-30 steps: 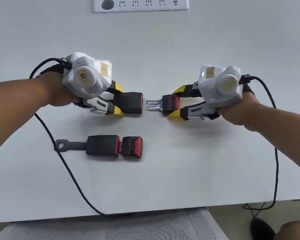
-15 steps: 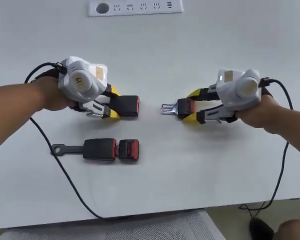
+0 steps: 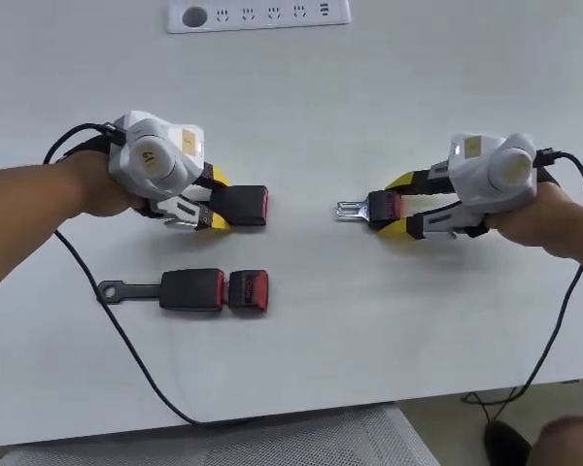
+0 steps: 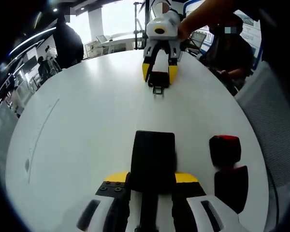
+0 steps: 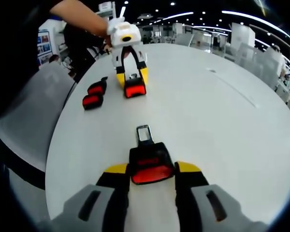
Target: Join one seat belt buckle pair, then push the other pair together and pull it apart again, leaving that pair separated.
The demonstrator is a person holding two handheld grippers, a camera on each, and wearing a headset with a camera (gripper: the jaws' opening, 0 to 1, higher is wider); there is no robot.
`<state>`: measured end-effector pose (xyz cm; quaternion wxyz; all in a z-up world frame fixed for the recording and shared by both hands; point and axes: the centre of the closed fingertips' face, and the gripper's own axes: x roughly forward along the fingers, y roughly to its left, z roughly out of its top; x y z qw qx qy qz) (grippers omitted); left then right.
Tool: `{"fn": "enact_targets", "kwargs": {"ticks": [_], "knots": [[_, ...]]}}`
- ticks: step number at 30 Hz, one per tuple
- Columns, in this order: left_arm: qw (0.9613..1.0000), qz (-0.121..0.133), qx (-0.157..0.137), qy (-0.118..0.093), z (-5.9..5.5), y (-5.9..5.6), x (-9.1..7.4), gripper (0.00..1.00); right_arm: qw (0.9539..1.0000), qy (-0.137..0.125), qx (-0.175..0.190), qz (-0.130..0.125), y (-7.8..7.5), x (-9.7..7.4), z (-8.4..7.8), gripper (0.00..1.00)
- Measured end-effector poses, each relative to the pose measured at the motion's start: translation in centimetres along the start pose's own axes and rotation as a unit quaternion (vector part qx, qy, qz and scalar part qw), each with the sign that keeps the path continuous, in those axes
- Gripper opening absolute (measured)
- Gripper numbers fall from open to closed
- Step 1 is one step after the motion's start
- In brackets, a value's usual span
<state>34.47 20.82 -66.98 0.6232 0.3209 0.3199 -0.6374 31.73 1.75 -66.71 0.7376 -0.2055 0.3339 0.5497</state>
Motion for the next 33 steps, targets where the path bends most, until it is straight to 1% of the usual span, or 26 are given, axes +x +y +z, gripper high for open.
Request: {"fn": "enact_targets", "kwargs": {"ticks": [8,11,17,22,27,29,31,33], "knots": [[1.0,0.0,-0.003,0.004,-0.1,0.0,0.0,0.34,1.0,0.004,0.004,-0.003,-0.3,-1.3,-1.3,0.36],[1.0,0.001,-0.004,0.007,-0.1,0.0,0.0,0.34,1.0,0.004,0.005,-0.002,-0.5,-1.5,-1.6,0.37],[0.9999,0.001,-0.004,0.01,-0.1,0.0,0.1,0.34,1.0,0.008,0.002,-0.002,-0.6,-1.4,-1.6,0.37],[0.9999,0.002,-0.005,0.015,-0.1,-0.1,0.1,0.34,0.9999,0.009,0.01,-0.003,-0.7,-1.4,-1.6,0.37],[0.9998,0.002,-0.007,0.019,0.0,-0.1,0.1,0.35,0.9999,0.013,0.01,-0.003,-0.8,-1.4,-1.6,0.37],[0.9998,0.002,-0.008,0.02,0.0,-0.1,0.1,0.36,0.9998,0.013,0.013,-0.003,-0.7,-1.4,-1.6,0.39],[0.9998,0.003,-0.009,0.019,0.0,-0.1,0.1,0.36,0.9997,0.012,0.02,-0.004,-0.7,-1.3,-1.5,0.43],[0.9996,0.006,-0.019,0.021,0.0,-0.2,0.1,0.36,0.9996,0.015,0.02,-0.01,-0.8,-1.2,-1.5,0.49]]}}
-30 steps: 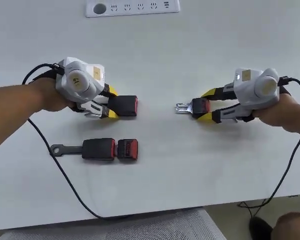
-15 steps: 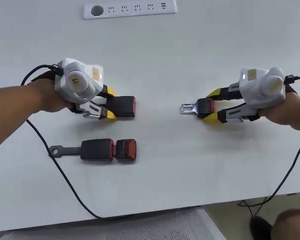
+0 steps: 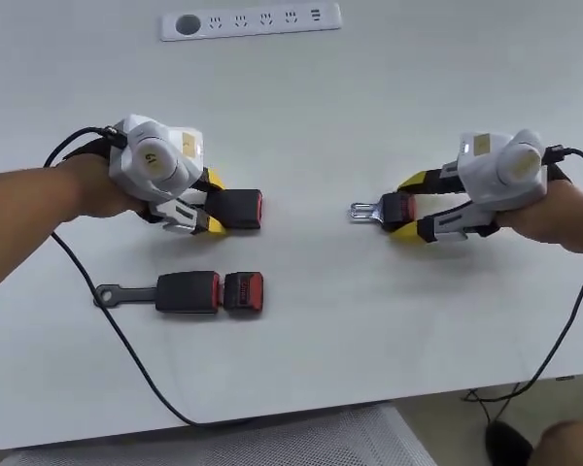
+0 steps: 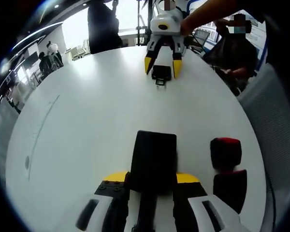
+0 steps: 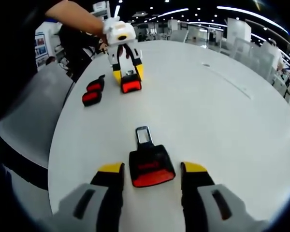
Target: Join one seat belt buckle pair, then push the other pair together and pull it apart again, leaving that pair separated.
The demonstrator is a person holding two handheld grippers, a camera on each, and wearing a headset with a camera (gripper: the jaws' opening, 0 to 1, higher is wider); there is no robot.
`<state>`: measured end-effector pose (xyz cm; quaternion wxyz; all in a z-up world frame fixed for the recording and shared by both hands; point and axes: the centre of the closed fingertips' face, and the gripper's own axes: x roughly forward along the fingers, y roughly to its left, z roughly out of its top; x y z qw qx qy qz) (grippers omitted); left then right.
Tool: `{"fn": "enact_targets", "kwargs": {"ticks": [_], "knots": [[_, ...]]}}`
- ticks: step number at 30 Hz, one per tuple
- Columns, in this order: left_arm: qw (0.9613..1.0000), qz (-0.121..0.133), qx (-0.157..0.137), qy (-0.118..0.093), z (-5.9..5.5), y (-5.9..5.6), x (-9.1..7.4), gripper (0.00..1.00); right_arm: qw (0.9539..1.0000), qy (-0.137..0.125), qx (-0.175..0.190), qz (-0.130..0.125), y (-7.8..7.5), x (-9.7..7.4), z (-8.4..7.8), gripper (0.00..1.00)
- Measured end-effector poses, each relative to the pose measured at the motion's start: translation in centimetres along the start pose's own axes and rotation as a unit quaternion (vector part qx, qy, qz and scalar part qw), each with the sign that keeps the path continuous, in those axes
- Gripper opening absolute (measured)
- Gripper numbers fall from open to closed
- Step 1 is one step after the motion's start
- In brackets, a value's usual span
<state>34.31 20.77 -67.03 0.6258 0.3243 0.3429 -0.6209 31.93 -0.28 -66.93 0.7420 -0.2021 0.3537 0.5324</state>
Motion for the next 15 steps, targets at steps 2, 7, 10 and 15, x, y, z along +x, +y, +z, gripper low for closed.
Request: {"fn": "enact_targets", "kwargs": {"ticks": [2,7,10,15], "knots": [[0.9999,-0.003,-0.014,-0.003,0.2,-0.2,0.0,0.41,1.0,0.0,0.005,-0.003,-0.1,0.0,0.1,0.54],[0.9976,0.007,-0.062,-0.031,1.0,-0.1,-0.3,0.63,0.9988,-0.017,0.028,-0.036,-0.8,0.1,0.9,0.67],[0.9941,0.029,-0.095,-0.043,1.2,0.7,-0.9,0.67,0.9966,-0.034,0.044,-0.061,-1.3,0.0,1.4,0.74],[0.9874,0.068,-0.126,-0.067,1.5,1.7,-1.9,0.81,0.9881,-0.059,0.084,-0.115,-2.3,-0.4,2.0,0.84]]}}
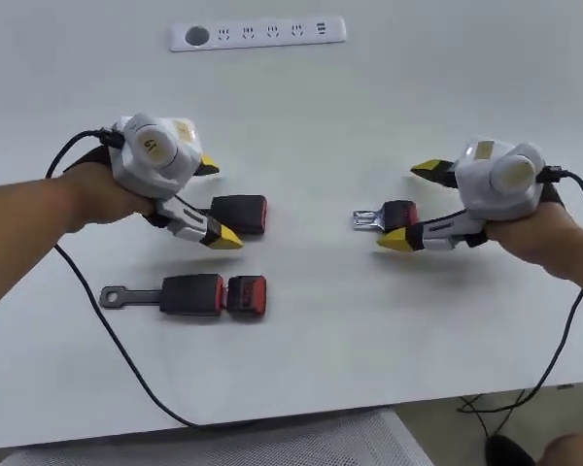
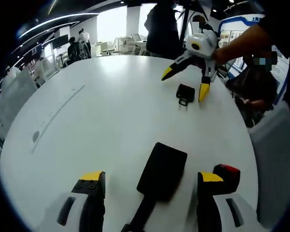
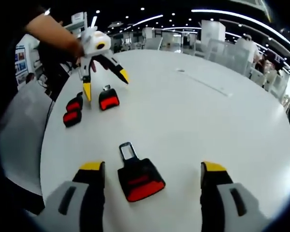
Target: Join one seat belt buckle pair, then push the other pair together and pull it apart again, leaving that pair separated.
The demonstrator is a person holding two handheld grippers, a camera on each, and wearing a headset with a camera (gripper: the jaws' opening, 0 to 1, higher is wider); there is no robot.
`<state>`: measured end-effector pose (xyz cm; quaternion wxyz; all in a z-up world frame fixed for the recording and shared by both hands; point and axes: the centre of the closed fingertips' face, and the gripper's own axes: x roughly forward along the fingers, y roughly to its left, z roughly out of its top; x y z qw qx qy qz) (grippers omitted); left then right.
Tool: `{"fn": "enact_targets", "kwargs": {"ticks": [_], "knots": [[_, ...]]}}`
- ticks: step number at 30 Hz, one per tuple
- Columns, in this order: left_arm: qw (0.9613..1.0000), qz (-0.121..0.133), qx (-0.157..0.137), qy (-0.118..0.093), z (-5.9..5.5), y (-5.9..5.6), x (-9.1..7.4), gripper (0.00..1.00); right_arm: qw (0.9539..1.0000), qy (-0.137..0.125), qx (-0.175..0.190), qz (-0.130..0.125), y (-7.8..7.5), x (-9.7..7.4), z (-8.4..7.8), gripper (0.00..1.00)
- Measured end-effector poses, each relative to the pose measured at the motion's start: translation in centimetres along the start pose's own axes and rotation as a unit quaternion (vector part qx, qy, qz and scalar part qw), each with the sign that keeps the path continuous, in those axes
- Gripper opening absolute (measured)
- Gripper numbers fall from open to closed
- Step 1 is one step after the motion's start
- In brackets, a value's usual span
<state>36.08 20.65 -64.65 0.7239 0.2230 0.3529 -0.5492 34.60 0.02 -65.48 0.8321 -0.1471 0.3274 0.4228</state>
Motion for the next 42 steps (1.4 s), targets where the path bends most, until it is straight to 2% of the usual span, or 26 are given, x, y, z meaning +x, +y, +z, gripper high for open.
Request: {"fn": "enact_targets", "kwargs": {"ticks": [1,2,3,5,9,11,13,15,17,19,22,26,29,32,37,42], "knots": [[0.9999,0.006,-0.01,-0.004,0.0,0.0,-0.2,0.81,0.9998,-0.007,0.009,-0.017,-0.3,0.0,0.2,0.86],[0.9995,0.013,-0.028,-0.007,0.0,0.1,-0.4,0.83,0.9994,-0.014,0.017,-0.025,-0.4,0.0,0.3,0.88],[0.9992,0.018,-0.033,-0.011,0.0,0.1,-0.6,0.84,0.9986,-0.022,0.033,-0.035,-0.3,0.0,0.5,0.9],[0.998,0.033,-0.047,-0.024,-0.1,0.1,-1.1,0.86,0.9979,-0.027,0.038,-0.046,-0.2,-0.1,0.7,0.91],[0.9929,0.063,-0.091,-0.044,-0.5,0.2,-2.2,0.9,0.9937,-0.053,0.06,-0.078,0.0,-0.4,1.7,0.96],[0.989,0.079,-0.111,-0.058,-0.6,0.2,-2.9,0.93,0.9932,-0.051,0.059,-0.086,0.2,-0.5,1.7,0.97],[0.9862,0.087,-0.125,-0.064,-0.8,0.0,-3.6,0.95,0.992,-0.061,0.066,-0.089,0.7,-0.6,2.2,0.97],[0.9845,0.099,-0.128,-0.068,-1.2,-0.3,-4.4,0.96,0.9915,-0.062,0.068,-0.093,1.1,-0.7,2.4,0.98],[0.9793,0.114,-0.146,-0.081,-1.4,-0.4,-5.3,0.98,0.9907,-0.065,0.07,-0.097,1.5,-0.8,2.6,0.98],[0.9774,0.118,-0.152,-0.088,-1.5,-0.7,-6.0,0.99,0.9894,-0.072,0.076,-0.101,1.9,-1.0,2.9,0.98],[0.972,0.128,-0.168,-0.103,-2.0,-1.2,-7.4,1.0,0.9885,-0.077,0.075,-0.107,2.8,-1.1,3.2,0.99],[0.9685,0.138,-0.176,-0.11,-2.8,-2.0,-8.8,1.0,0.988,-0.083,0.071,-0.109,4.0,-1.4,3.7,1.0],[0.9664,0.15,-0.172,-0.119,-3.2,-2.5,-10.2,1.0,0.9878,-0.087,0.067,-0.111,4.6,-1.7,3.9,1.0],[0.9622,0.154,-0.174,-0.142,-3.3,-3.4,-11.8,1.0,0.9877,-0.094,0.058,-0.111,5.5,-2.2,4.1,1.0],[0.9595,0.156,-0.175,-0.157,-4.2,-4.7,-13.4,1.0,0.9897,-0.091,0.041,-0.102,7.7,-2.9,4.0,1.0],[0.9593,0.157,-0.173,-0.159,-5.3,-6.1,-14.6,1.0,0.9905,-0.091,0.037,-0.096,9.4,-3.7,3.5,1.0]]}}
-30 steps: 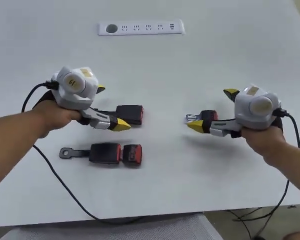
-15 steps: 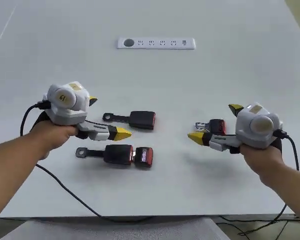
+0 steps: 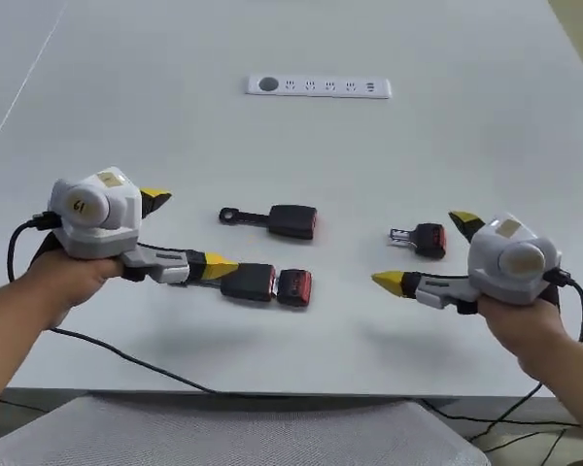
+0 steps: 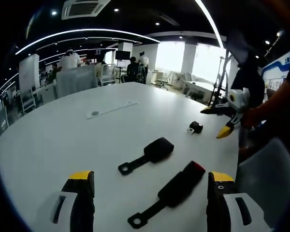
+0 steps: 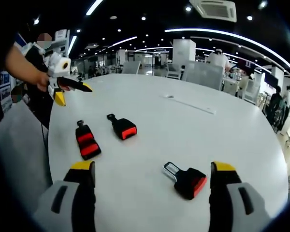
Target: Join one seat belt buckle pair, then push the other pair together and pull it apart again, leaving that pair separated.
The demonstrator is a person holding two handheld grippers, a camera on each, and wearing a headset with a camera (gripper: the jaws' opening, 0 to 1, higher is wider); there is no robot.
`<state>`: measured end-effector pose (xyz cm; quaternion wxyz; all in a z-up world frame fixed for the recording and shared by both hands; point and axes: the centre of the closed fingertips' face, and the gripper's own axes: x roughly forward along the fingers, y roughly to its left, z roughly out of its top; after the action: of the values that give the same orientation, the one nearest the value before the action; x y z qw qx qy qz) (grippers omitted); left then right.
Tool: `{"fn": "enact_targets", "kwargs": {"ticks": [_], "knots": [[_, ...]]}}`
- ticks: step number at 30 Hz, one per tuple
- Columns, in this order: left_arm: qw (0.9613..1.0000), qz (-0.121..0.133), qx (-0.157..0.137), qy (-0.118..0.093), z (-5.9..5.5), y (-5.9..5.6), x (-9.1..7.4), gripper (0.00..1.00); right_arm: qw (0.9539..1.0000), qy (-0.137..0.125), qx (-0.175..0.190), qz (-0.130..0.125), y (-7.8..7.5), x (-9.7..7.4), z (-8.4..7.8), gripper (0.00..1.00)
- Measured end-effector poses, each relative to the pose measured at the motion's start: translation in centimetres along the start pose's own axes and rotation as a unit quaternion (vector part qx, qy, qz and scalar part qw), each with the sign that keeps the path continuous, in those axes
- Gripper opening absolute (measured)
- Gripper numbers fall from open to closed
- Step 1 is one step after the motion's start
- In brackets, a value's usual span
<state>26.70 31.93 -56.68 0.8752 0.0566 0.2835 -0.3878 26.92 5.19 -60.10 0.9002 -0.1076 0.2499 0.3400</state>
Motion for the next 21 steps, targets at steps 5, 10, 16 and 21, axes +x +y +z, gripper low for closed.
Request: {"fn": "enact_targets", "kwargs": {"ticks": [5,10,16,21], "knots": [[0.9999,-0.006,0.008,0.001,-0.9,-1.1,-1.7,1.0,1.0,0.001,-0.002,0.0,0.6,-1.0,-0.7,1.0],[0.9997,-0.007,0.021,0.002,-2.0,-2.1,-3.2,1.0,1.0,0.0,-0.003,-0.002,1.8,-2.1,-0.9,1.0],[0.9999,0.006,0.004,-0.007,-3.2,-2.4,-5.1,1.0,0.9999,-0.006,-0.006,-0.008,1.9,-3.1,-1.1,1.0],[0.9998,0.016,-0.004,-0.009,-4.2,-2.4,-6.4,1.0,0.9999,-0.002,-0.004,-0.011,2.4,-4.0,-2.0,1.0]]}}
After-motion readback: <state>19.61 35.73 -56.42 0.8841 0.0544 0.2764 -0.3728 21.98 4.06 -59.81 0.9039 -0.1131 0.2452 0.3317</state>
